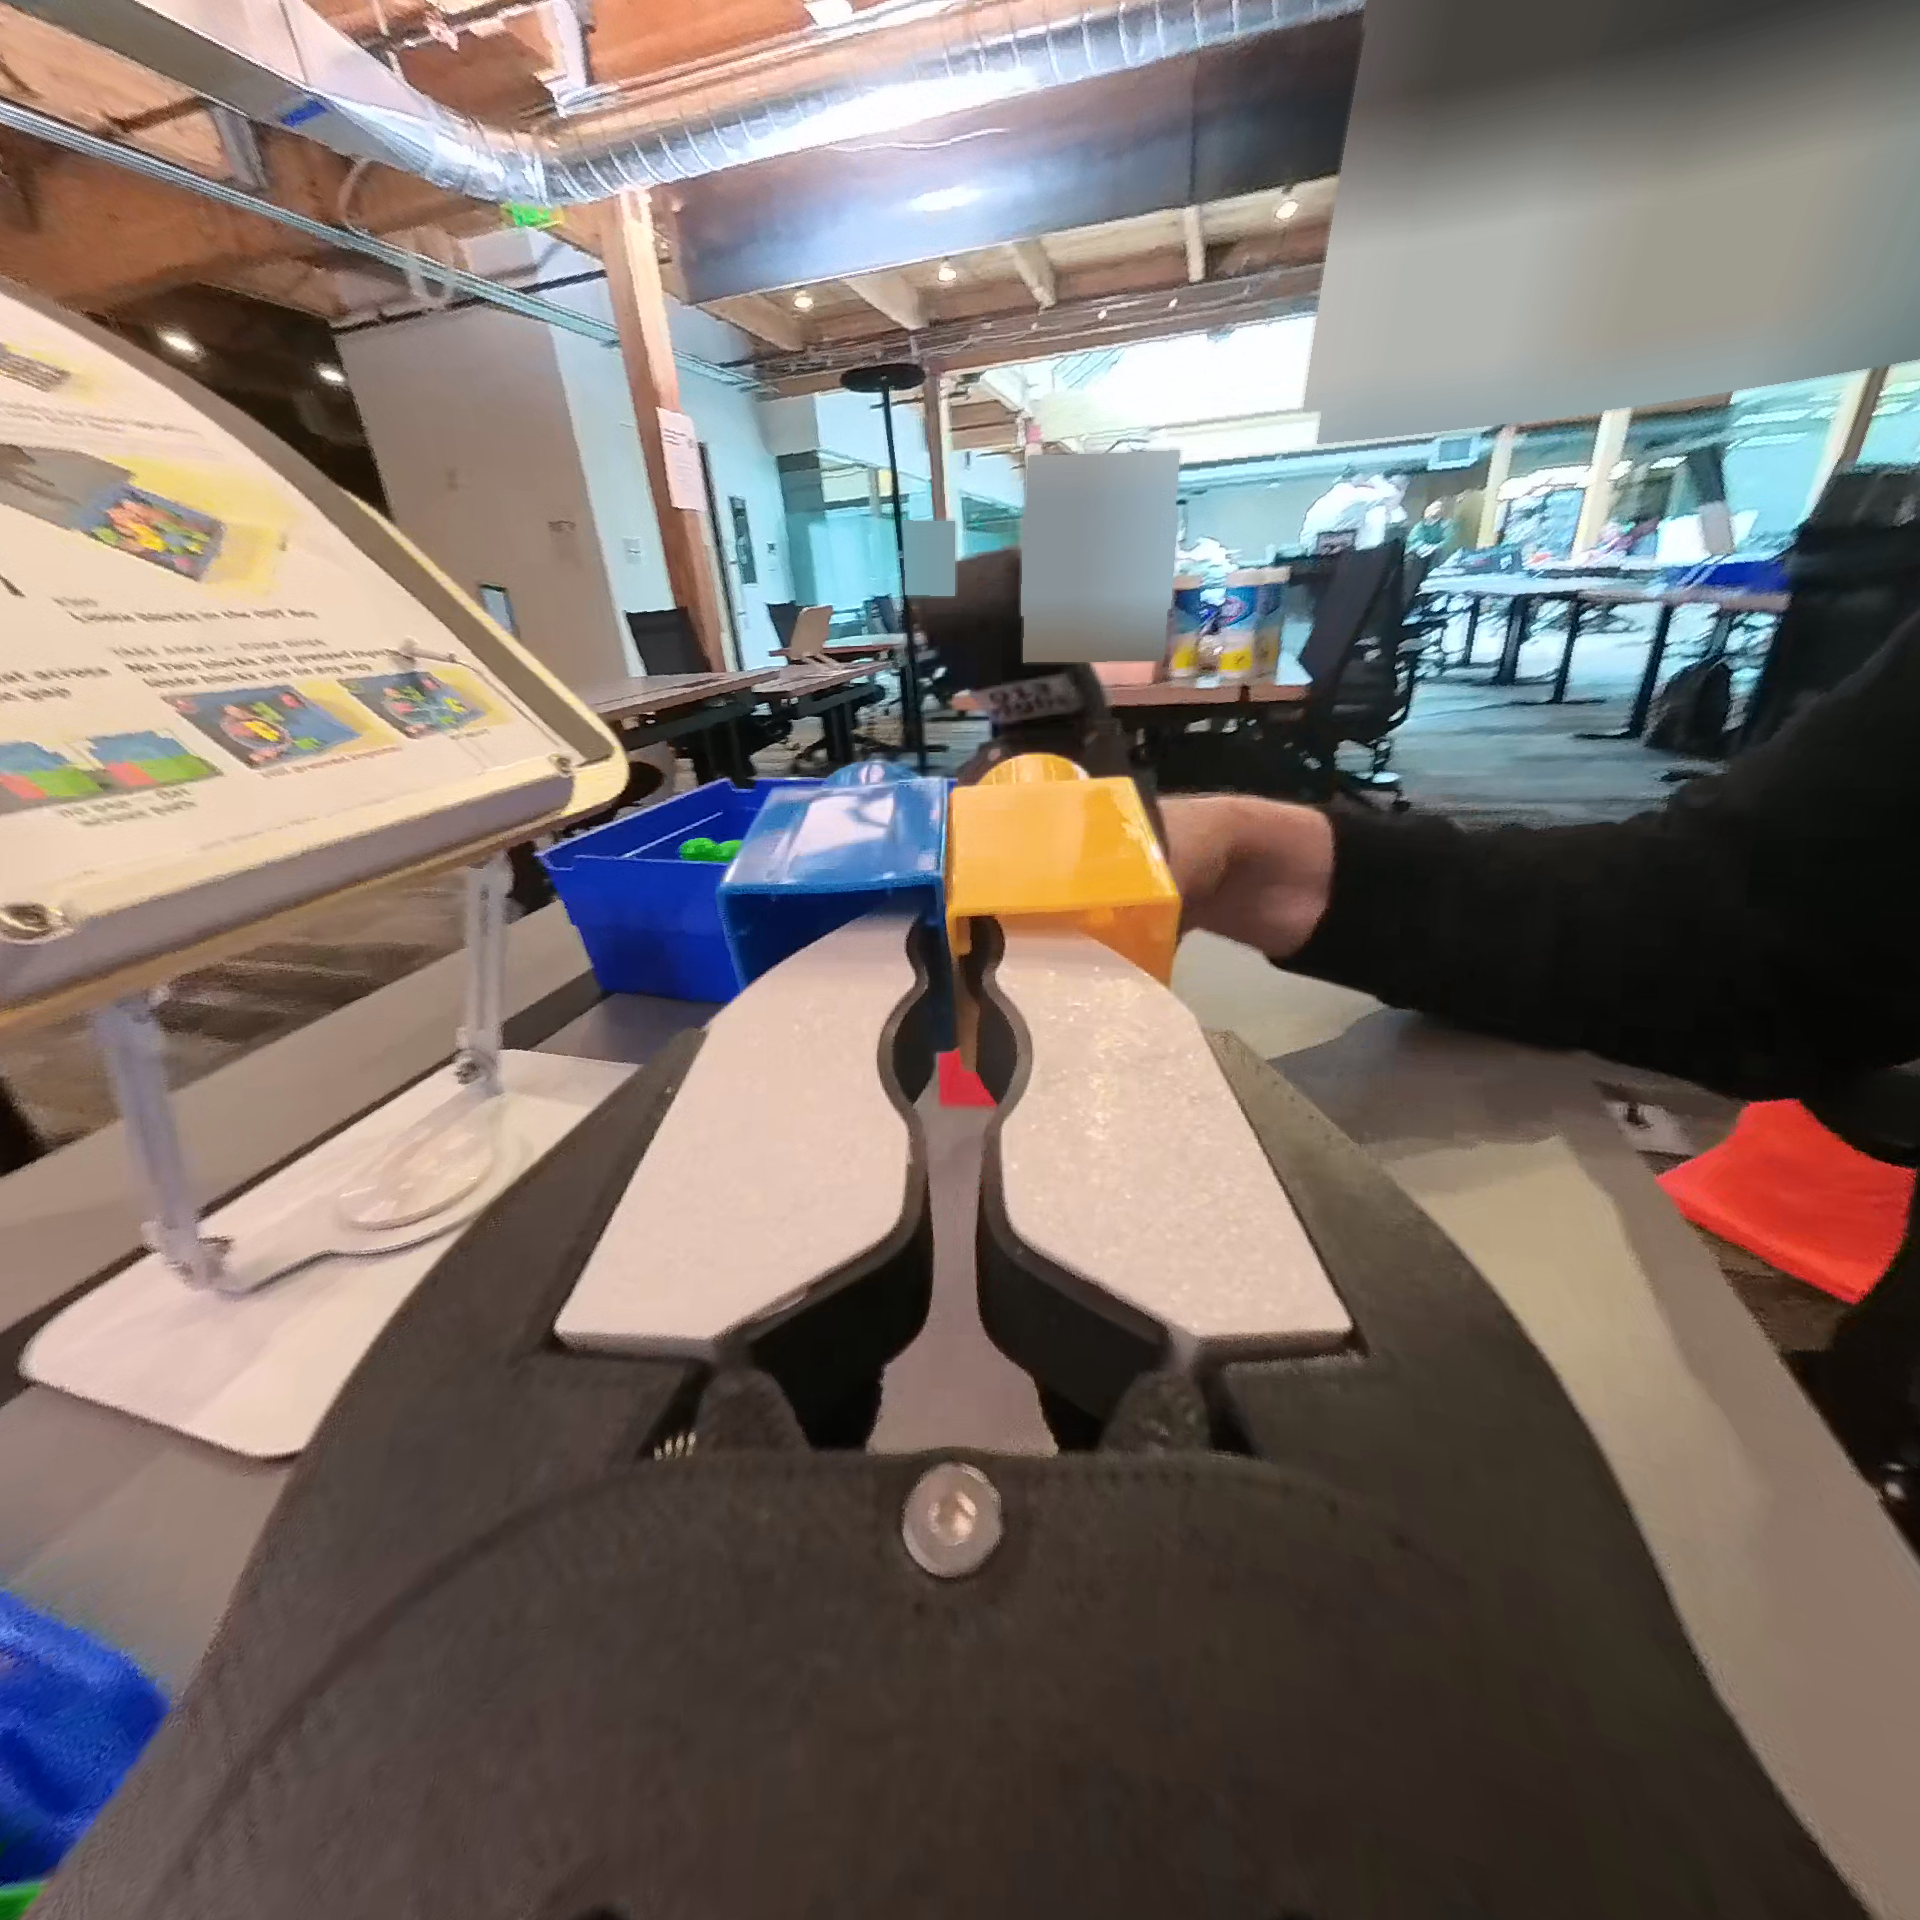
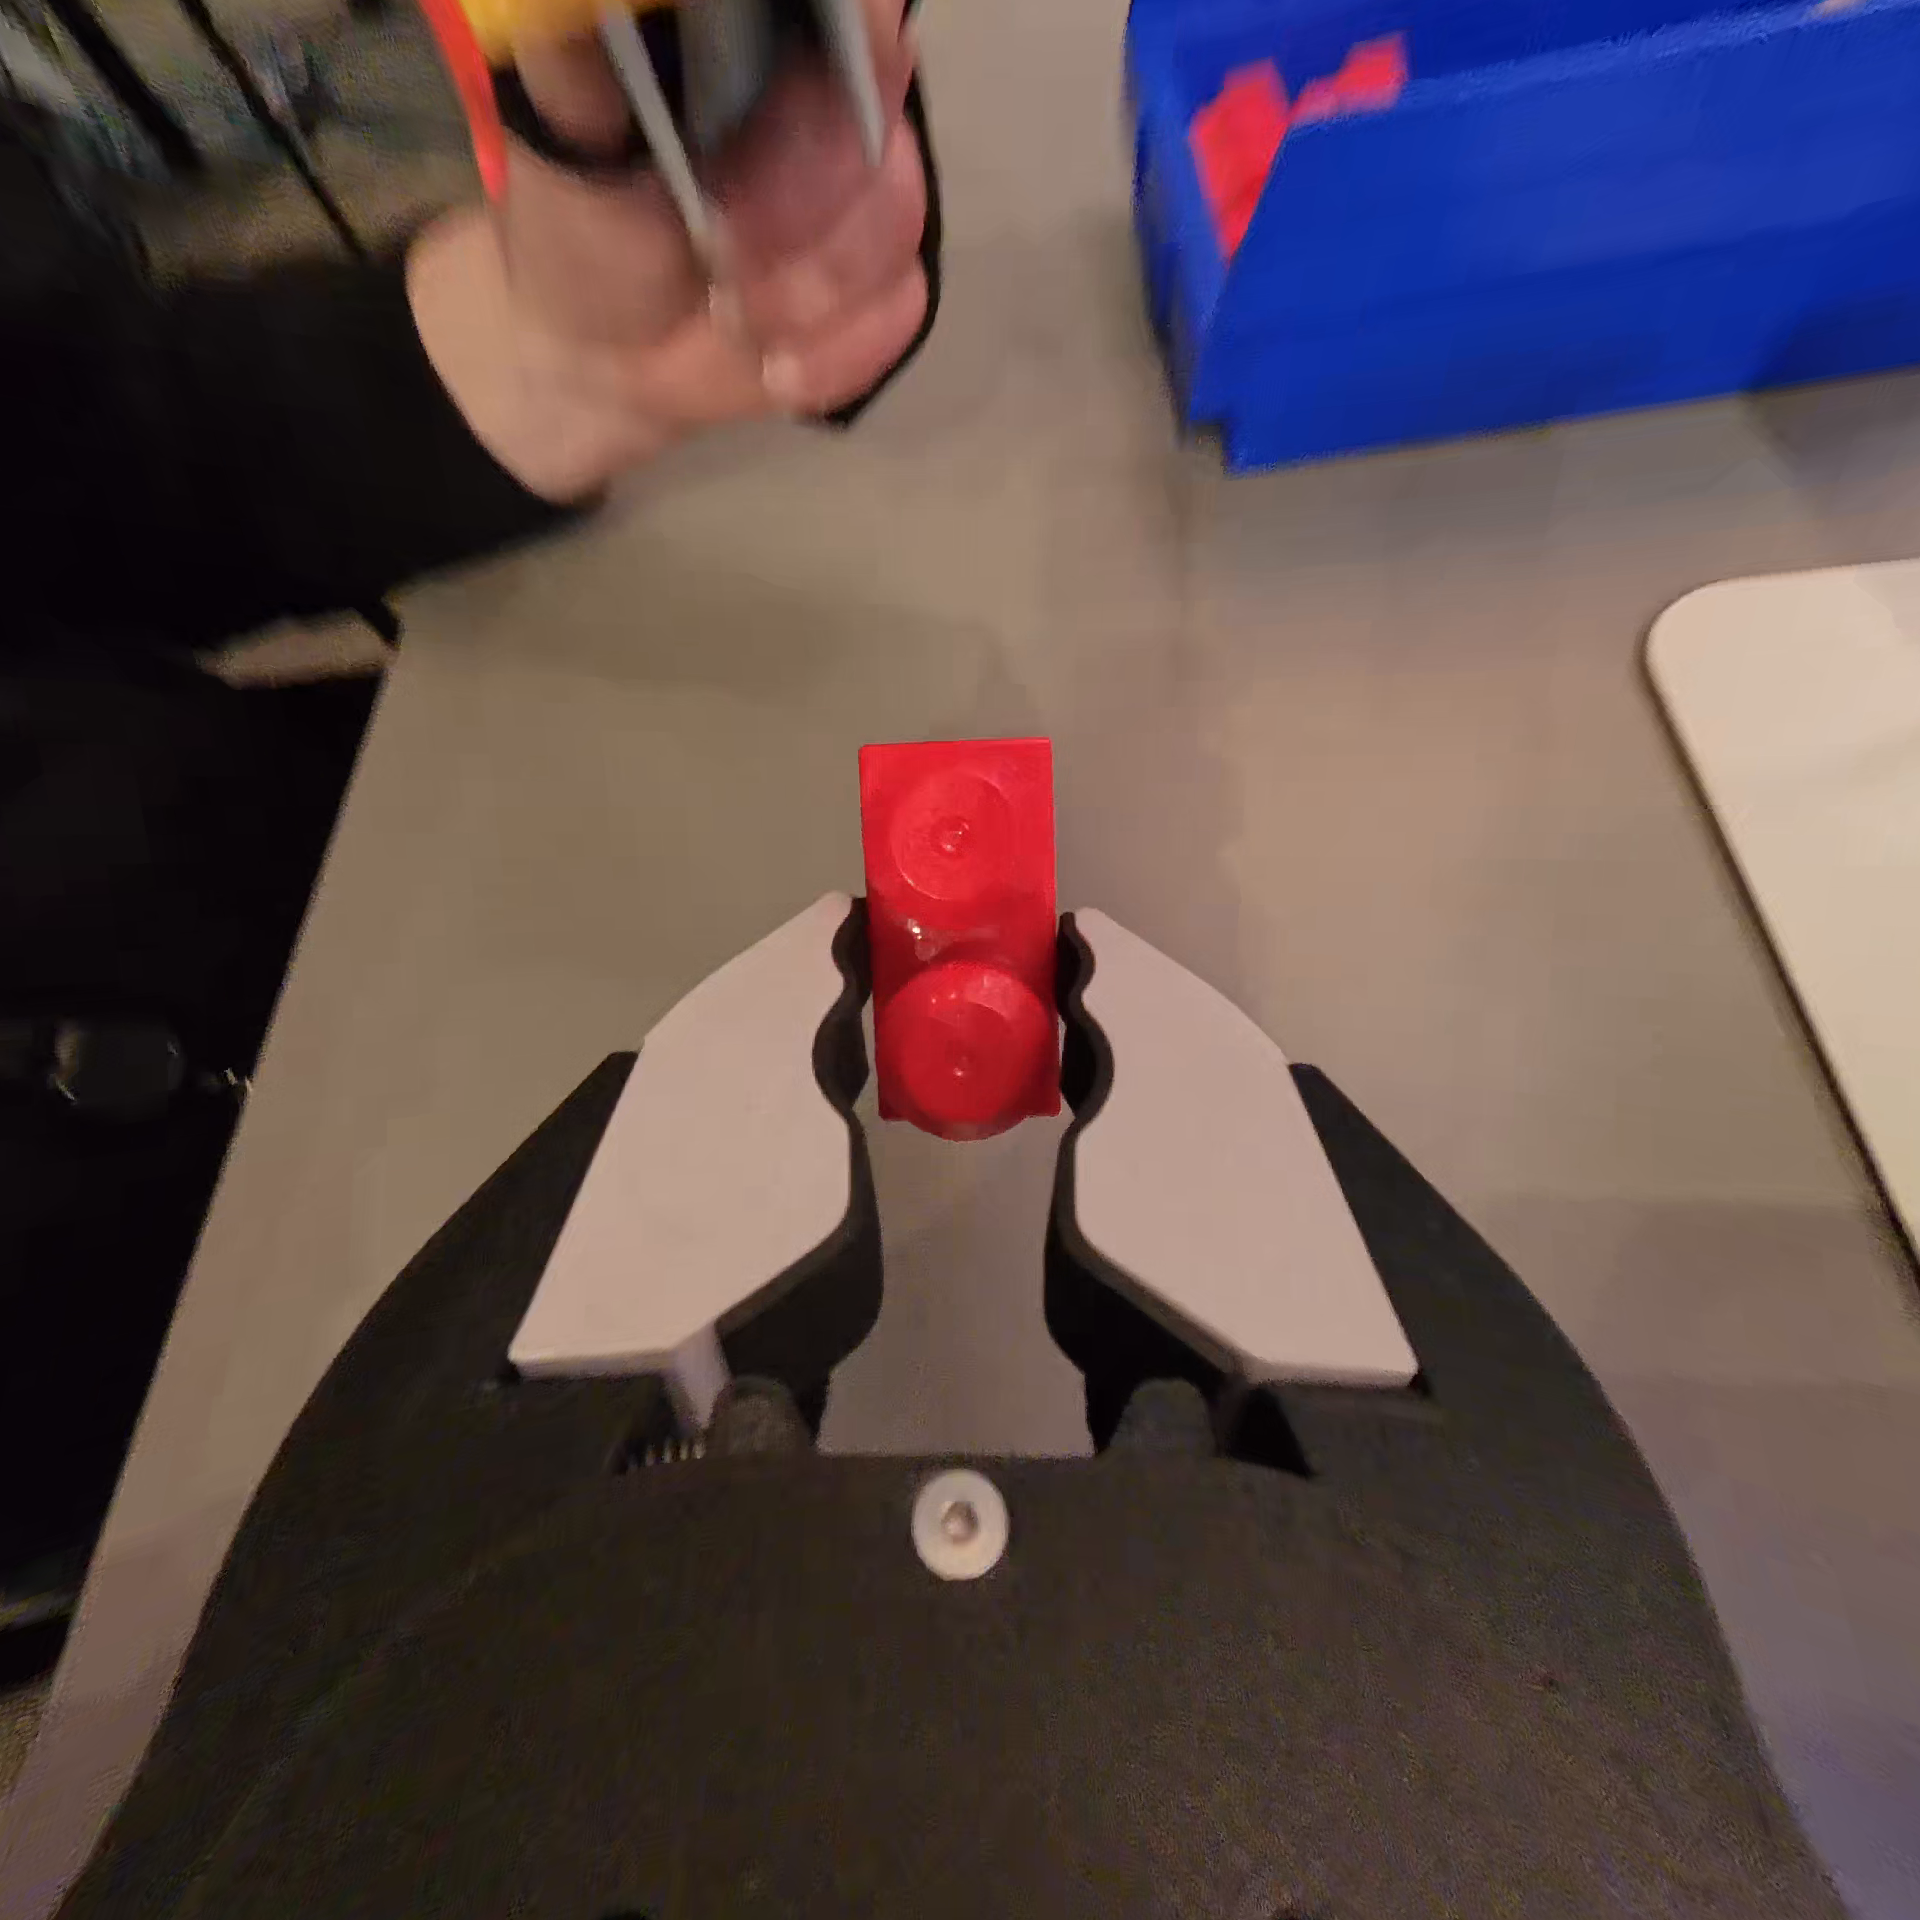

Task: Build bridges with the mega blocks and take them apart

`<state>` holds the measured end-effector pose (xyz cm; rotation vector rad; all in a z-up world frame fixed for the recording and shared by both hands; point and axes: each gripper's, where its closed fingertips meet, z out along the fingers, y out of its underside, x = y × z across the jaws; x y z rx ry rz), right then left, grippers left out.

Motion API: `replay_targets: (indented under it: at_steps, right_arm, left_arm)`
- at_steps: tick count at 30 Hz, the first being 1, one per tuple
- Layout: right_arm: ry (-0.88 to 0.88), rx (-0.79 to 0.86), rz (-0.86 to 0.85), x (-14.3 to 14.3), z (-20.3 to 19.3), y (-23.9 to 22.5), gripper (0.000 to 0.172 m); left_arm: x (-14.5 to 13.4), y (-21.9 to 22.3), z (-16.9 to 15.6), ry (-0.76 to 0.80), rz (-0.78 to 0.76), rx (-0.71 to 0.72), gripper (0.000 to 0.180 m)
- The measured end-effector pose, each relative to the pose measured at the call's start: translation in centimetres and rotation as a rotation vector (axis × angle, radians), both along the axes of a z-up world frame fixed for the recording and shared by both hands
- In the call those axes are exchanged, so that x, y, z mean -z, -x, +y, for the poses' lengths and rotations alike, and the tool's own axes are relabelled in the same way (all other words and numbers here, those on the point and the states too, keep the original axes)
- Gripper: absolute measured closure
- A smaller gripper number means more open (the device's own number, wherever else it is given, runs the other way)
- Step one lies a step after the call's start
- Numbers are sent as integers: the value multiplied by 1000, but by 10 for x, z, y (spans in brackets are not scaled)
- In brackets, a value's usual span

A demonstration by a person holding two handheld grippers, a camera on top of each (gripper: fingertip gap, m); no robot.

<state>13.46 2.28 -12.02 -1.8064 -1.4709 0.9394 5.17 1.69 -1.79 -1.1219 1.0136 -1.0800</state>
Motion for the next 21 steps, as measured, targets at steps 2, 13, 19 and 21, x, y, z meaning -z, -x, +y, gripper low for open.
replay_targets:
  at_steps: [2, 13, 19, 21]
  right_arm:
    - [16, 56, 108, -18, 7, -1, 138]
    - [144, 115, 399, -74, 13, 0, 138]
    - [172, 83, 502, -110, 7, 1, 138]
    - [179, 67, 525, -120, 5, 3, 138]
  left_arm:
    - [-3, 1, 1, -31, 8, -31, 178]
    - [-34, 11, 5, -137, -99, -208, 178]
    - [-45, 7, 1, -309, -19, -334, 178]
    - [-49, 6, -1, -358, -4, -367, 178]
